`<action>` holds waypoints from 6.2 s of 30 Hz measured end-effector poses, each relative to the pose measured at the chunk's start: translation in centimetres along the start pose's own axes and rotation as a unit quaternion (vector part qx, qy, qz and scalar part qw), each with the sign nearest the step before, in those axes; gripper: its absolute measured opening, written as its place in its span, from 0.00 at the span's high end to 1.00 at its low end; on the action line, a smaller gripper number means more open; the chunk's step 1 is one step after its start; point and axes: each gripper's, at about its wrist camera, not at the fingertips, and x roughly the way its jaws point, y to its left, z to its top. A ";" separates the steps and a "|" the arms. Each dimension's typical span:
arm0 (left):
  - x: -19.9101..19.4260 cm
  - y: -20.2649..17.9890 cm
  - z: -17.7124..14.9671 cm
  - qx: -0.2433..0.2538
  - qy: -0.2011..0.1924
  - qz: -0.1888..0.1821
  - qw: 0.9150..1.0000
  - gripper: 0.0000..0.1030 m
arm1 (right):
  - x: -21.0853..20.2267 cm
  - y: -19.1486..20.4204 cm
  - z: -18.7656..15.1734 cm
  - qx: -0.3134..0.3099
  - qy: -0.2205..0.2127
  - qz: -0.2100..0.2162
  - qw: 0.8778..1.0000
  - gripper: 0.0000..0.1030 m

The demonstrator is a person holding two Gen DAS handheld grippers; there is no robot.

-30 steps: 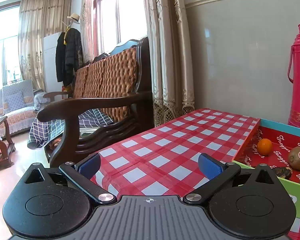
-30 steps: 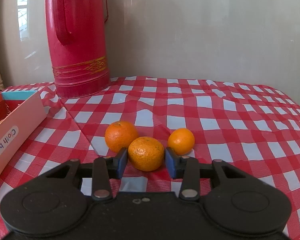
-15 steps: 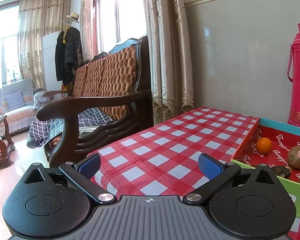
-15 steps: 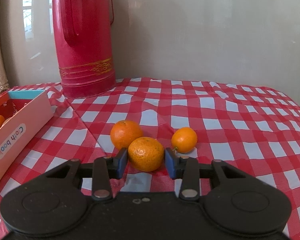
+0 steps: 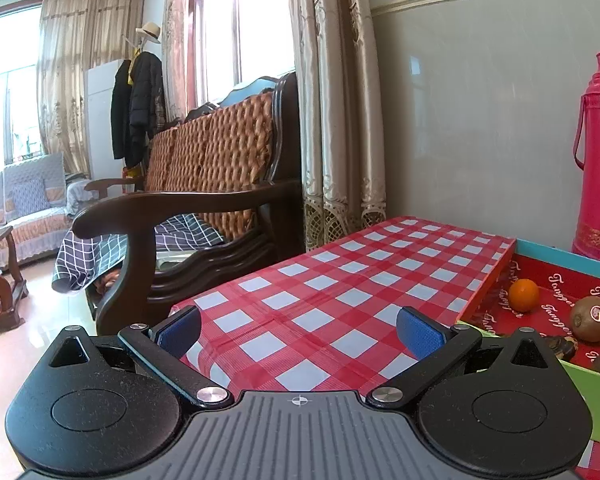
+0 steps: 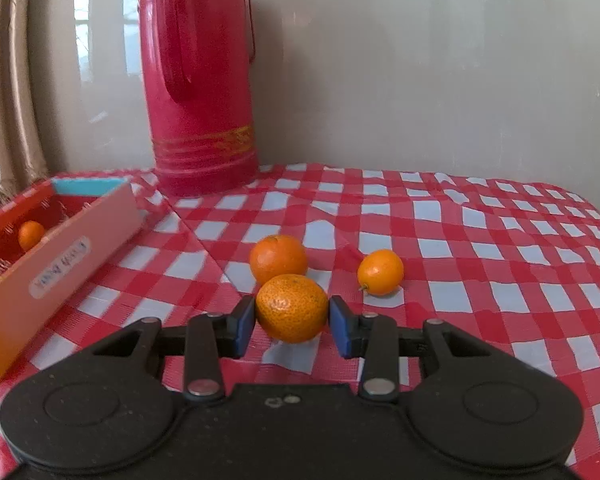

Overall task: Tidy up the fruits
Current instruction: 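Carry the tangerine in the right tool into the box and release, then reach the left tool to a loose tangerine and close on it, then carry the tangerine in the left tool into the box and release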

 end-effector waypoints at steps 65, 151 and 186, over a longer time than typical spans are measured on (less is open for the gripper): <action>1.2 4.0 -0.3 -0.010 -0.009 0.042 0.999 0.00 | 2.2 24.5 1.7 -0.130 0.025 0.199 0.971 0.45; -7.4 -38.5 -3.9 0.272 0.052 -0.411 0.869 0.46 | -7.2 -9.9 -4.4 0.068 -0.094 -0.319 0.941 0.05; -9.0 -31.3 -1.4 0.239 0.036 -0.417 0.876 0.59 | -6.3 -6.7 -3.7 0.036 -0.097 -0.284 0.953 0.06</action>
